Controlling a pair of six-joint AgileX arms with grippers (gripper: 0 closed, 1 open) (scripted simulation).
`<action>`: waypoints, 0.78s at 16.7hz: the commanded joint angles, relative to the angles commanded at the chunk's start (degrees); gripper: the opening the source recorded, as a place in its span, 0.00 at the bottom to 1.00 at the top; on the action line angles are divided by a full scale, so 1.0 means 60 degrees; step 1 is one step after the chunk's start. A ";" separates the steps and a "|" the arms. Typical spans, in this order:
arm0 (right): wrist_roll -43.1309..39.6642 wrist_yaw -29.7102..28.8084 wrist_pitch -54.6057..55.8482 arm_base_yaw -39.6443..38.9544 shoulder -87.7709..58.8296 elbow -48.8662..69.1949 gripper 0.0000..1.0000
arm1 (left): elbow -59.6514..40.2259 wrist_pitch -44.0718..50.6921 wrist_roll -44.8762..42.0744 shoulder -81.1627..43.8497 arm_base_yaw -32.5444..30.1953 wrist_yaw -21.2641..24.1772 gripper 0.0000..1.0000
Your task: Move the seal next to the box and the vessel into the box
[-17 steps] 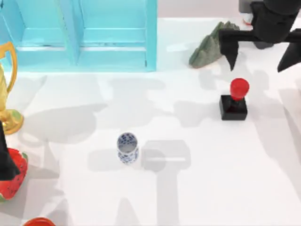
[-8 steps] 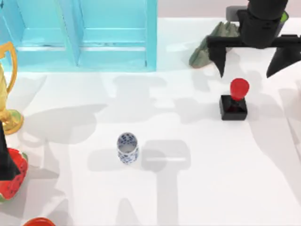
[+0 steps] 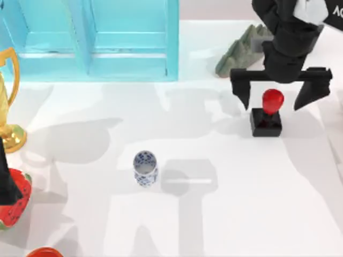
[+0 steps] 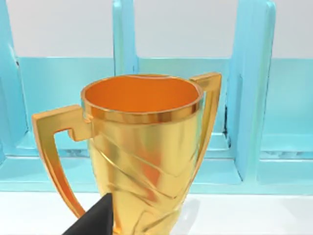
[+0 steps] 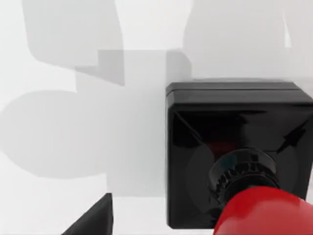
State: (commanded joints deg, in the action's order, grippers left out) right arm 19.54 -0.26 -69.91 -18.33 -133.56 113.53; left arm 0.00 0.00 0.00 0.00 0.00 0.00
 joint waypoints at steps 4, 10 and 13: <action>0.0013 0.0000 0.0521 -0.0013 -0.0026 -0.0510 1.00 | 0.0000 0.0000 0.0000 0.0000 0.0000 0.0000 1.00; 0.0013 0.0000 0.0521 -0.0013 -0.0026 -0.0510 0.70 | 0.0000 0.0000 0.0000 0.0000 0.0000 0.0000 1.00; 0.0013 0.0000 0.0521 -0.0013 -0.0026 -0.0510 0.47 | 0.0000 0.0000 0.0000 0.0000 0.0000 0.0000 1.00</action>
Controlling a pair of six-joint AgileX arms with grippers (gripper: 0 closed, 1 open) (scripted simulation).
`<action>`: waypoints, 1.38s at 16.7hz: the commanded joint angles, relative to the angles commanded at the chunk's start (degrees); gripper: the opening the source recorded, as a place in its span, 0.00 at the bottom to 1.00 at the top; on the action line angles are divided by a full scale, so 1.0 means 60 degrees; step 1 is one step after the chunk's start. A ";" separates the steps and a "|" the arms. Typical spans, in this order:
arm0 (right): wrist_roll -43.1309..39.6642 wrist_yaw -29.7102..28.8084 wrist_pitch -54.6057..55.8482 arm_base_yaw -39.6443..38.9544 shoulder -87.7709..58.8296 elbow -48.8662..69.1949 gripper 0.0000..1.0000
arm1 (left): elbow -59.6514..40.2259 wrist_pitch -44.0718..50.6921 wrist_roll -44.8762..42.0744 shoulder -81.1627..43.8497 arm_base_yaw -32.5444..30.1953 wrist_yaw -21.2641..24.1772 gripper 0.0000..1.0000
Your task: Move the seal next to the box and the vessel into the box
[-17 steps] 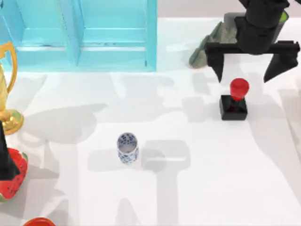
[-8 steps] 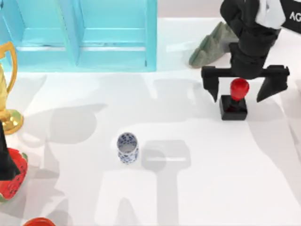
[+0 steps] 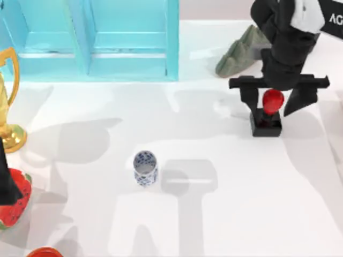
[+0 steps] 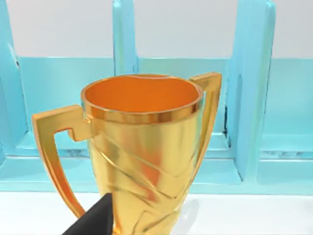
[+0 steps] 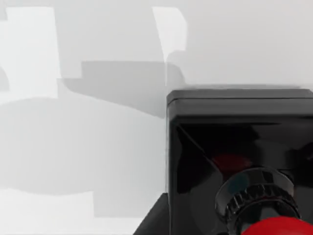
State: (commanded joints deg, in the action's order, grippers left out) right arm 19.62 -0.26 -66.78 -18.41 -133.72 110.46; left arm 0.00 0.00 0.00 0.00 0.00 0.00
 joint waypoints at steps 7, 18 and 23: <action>0.0000 0.0000 0.0000 0.0000 0.0000 0.0000 0.00 | 0.0000 0.0000 0.0000 0.0000 0.0000 0.0000 1.00; -0.0275 0.0000 -0.0385 0.0232 0.0068 0.0210 0.00 | 0.0000 0.0000 0.0000 0.0000 0.0000 0.0000 1.00; -0.1484 0.0001 -0.2173 0.1420 0.0650 0.1268 0.00 | 0.0000 0.0000 0.0000 0.0000 0.0000 0.0000 1.00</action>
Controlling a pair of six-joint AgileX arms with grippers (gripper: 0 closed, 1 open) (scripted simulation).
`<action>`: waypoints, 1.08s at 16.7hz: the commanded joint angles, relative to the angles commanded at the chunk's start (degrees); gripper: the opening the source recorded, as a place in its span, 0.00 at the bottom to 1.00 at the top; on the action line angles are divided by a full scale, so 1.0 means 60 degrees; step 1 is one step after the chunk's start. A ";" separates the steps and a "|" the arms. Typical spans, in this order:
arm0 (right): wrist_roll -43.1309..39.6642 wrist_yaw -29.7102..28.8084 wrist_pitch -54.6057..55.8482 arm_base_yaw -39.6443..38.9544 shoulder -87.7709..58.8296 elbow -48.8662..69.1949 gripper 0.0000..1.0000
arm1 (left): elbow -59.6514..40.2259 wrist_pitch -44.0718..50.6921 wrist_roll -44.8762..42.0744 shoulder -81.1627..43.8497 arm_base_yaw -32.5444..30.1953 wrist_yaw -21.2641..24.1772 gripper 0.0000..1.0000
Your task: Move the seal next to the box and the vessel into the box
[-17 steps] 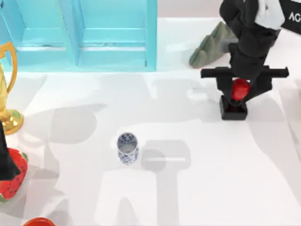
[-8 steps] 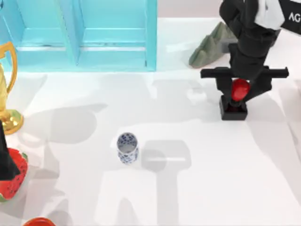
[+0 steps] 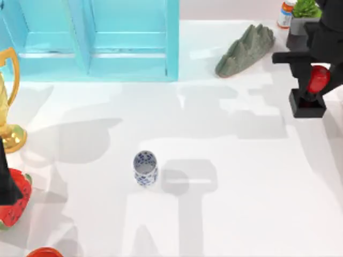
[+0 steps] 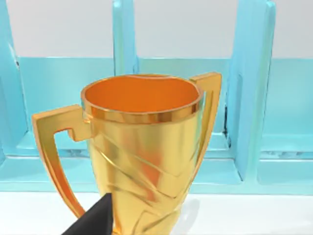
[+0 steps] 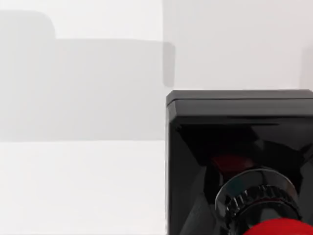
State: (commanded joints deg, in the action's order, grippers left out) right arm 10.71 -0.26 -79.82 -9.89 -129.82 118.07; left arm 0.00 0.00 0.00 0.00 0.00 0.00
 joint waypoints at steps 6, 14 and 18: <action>-0.0627 0.0009 -0.0854 0.0715 0.0474 0.0633 0.00 | 0.0000 0.0000 0.0000 0.0000 0.0000 0.0000 1.00; -0.0468 -0.0004 -0.0460 0.0284 0.1917 -0.0983 0.00 | 0.0000 0.0000 0.0000 0.0000 0.0000 0.0000 1.00; -0.0083 -0.0002 -0.0054 -0.0043 0.3887 -0.3680 0.00 | 0.0000 0.0000 0.0000 0.0000 0.0000 0.0000 1.00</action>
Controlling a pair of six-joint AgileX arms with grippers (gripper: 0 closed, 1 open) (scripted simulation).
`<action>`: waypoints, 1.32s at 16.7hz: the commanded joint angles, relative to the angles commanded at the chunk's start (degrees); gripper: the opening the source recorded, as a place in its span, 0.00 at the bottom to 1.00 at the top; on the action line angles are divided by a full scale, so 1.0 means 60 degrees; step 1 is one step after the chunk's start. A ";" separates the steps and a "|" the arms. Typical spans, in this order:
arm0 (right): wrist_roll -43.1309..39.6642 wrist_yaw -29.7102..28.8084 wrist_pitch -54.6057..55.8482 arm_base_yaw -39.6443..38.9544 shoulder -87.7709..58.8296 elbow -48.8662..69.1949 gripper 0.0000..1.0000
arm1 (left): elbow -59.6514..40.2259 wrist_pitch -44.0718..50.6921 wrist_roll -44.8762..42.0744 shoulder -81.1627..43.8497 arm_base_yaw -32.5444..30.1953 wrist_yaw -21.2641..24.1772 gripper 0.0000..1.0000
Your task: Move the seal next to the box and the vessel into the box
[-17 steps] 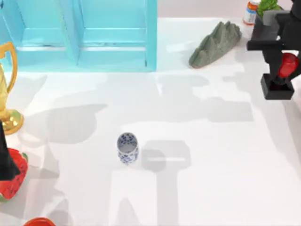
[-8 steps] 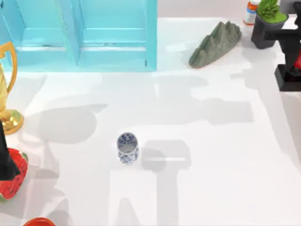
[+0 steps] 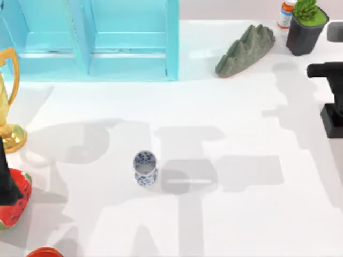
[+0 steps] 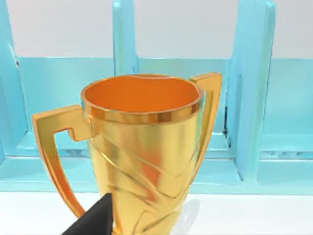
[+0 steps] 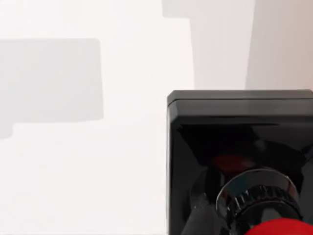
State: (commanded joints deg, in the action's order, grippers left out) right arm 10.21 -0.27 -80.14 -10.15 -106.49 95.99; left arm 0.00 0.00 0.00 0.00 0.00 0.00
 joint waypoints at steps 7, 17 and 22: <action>0.0404 -0.0003 0.0304 -0.0283 0.1689 -0.1907 0.00 | 0.0000 0.0000 0.0000 0.0000 0.0000 0.0000 1.00; 0.0435 0.0001 0.2360 -0.0299 0.1526 -0.3755 0.00 | 0.0000 0.0000 0.0000 0.0000 0.0000 0.0000 1.00; 0.0440 -0.0004 0.2746 -0.0316 0.1475 -0.4136 0.00 | 0.0000 0.0000 0.0000 0.0000 0.0000 0.0000 1.00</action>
State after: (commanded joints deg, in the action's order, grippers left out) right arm 12.86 -0.29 -63.67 -12.05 -97.64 71.17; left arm 0.00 0.00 0.00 0.00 0.00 0.00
